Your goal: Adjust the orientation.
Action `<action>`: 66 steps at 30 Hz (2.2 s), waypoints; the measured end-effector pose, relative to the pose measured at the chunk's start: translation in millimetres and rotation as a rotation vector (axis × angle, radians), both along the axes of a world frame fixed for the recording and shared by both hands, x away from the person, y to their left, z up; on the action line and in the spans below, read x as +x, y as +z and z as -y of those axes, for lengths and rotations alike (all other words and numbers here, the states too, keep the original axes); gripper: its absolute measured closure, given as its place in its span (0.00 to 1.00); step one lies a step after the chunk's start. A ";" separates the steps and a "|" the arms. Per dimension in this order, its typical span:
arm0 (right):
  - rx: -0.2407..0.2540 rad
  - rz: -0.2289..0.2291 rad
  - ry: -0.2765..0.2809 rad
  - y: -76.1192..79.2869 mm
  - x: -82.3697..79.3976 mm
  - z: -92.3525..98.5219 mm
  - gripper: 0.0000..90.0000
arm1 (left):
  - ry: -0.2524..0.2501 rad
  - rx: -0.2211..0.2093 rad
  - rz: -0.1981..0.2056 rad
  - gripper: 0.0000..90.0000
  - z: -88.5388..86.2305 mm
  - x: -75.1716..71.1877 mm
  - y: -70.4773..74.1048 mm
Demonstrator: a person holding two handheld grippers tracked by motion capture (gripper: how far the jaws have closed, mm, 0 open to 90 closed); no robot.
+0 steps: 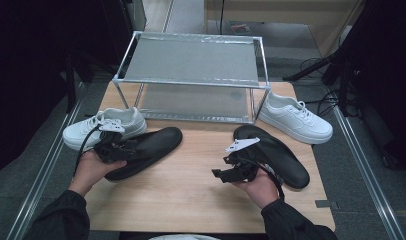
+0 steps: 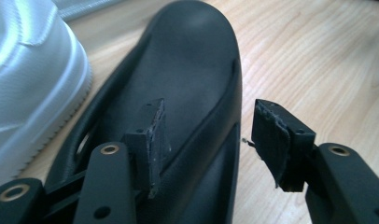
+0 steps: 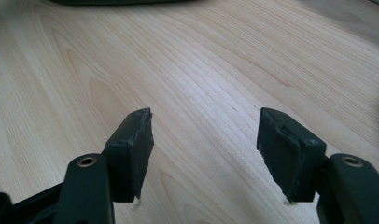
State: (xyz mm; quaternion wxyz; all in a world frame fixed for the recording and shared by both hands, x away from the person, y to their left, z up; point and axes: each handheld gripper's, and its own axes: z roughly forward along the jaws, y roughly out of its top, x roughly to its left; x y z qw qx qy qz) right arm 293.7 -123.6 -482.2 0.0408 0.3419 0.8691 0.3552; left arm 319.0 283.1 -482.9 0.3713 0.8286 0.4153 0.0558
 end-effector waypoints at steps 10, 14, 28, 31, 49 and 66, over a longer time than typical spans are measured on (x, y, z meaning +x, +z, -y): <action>-0.001 -0.007 0.002 -0.5 -0.3 -1.0 0.41 | 0.004 0.048 -0.032 0.55 2.8 3.5 -10.0; -0.008 -0.002 0.013 -1.6 0.1 -2.4 0.41 | 0.010 0.042 -0.034 0.60 1.0 6.6 -12.7; -0.018 -0.005 0.014 -2.5 0.1 -3.9 0.41 | 0.014 0.055 -0.097 0.62 5.0 9.8 -15.3; -0.015 -0.003 0.015 -2.4 0.2 -3.7 0.41 | -0.012 0.057 -0.088 0.70 5.7 8.5 -13.9; 0.098 0.019 -0.015 6.4 0.8 1.9 0.46 | -0.043 -0.051 -0.186 0.93 2.3 7.8 -1.8; 0.101 0.050 -0.049 7.8 -5.6 13.4 0.44 | -0.135 -0.075 -0.145 0.93 48.1 9.4 21.2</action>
